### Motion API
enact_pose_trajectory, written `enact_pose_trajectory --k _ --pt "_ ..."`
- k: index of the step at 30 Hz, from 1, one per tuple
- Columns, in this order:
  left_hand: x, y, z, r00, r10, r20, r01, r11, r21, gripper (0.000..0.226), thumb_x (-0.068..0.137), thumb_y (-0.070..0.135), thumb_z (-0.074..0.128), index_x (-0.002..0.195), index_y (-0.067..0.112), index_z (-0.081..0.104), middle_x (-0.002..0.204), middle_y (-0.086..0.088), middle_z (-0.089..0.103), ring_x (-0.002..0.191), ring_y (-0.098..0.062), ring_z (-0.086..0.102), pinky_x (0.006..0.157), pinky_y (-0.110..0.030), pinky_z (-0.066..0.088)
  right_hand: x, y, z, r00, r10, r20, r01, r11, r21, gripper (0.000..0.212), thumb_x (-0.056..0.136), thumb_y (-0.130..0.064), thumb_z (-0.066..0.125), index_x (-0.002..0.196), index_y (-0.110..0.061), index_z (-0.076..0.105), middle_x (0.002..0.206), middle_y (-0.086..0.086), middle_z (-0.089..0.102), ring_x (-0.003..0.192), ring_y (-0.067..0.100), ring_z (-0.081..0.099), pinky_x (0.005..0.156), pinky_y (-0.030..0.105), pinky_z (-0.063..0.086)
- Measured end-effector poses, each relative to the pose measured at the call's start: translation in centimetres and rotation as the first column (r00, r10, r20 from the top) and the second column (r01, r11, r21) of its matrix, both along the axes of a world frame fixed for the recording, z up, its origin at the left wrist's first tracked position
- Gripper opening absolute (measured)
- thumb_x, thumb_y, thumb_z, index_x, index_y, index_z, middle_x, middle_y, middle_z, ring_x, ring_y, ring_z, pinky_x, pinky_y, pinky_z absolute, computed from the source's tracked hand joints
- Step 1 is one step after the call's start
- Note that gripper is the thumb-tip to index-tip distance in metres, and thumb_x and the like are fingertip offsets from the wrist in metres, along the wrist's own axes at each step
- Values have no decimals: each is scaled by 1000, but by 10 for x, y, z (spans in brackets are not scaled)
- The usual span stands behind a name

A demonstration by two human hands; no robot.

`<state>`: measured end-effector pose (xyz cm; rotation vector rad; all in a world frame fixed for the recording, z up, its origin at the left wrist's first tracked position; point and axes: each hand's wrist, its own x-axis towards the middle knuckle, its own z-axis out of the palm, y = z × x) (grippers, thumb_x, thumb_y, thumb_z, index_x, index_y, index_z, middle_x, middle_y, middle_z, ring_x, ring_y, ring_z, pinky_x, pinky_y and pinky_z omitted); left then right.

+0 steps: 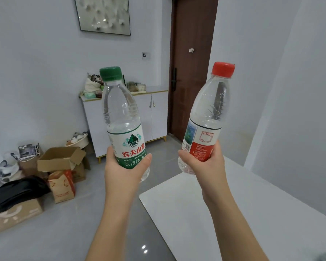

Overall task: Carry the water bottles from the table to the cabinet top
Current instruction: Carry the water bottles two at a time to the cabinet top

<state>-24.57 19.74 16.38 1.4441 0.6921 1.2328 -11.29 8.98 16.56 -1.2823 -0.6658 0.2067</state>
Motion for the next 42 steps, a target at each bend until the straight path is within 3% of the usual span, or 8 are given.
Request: enact_pose_trajectory --k 3,9,17,21,26,32,38,42 --pt "-4 50 1 999 -35 -30 35 999 3 49 69 11 85 101 32 55 97 15 68 80 9 64 72 -21 48 -5 50 -2 999 -35 -17 35 999 18 66 71 -8 84 125 -30 52 113 -5 67 104 14 66 82 29 56" --pt "-16 141 -5 988 -108 -111 111 994 15 49 68 8 85 97 35 54 92 17 68 78 12 63 68 -17 47 -16 140 -7 997 -80 -19 80 997 15 67 71 -7 84 126 -27 51 113 -5 66 105 16 65 87 35 57" --pt "2 228 -29 989 -93 -111 90 996 -25 57 67 8 86 108 33 55 101 15 67 85 10 63 71 -20 49 0 231 -24 998 -63 -4 63 997 -39 61 70 -6 84 113 -37 54 105 -13 68 92 1 67 71 17 55" --pt "26 276 -37 989 -97 -110 94 995 -31 57 68 8 85 110 31 55 102 14 67 85 9 64 71 -21 50 26 277 -33 998 -67 -9 67 996 -56 65 70 -7 84 122 -30 53 110 -9 67 99 7 66 74 19 55" --pt "71 346 -42 985 -95 -141 93 995 -16 51 68 9 85 95 37 51 94 19 65 79 15 61 68 -17 48 69 347 -47 998 -67 -21 66 996 -53 61 71 -6 83 114 -36 53 108 -8 68 97 8 67 72 21 57" --pt "127 429 -35 988 -93 -127 93 996 -8 53 68 4 84 96 36 52 87 27 67 82 14 62 65 -7 50 125 431 -46 996 -66 -58 63 996 -57 61 72 -3 82 119 -30 54 108 -6 68 96 10 67 67 17 55" --pt "163 491 -43 990 -96 -105 94 995 -23 54 68 -1 83 96 33 52 86 25 67 80 13 63 66 -6 49 155 488 -60 996 -69 -63 59 987 -152 65 69 -3 84 122 -25 54 108 -6 69 95 9 69 79 28 58" --pt "194 536 -47 984 -143 -111 140 990 -28 56 68 3 84 97 37 51 93 23 66 84 12 63 68 -7 50 179 529 -64 992 -106 -75 91 981 -173 66 69 -5 85 120 -31 52 108 -10 66 95 7 67 71 20 57"
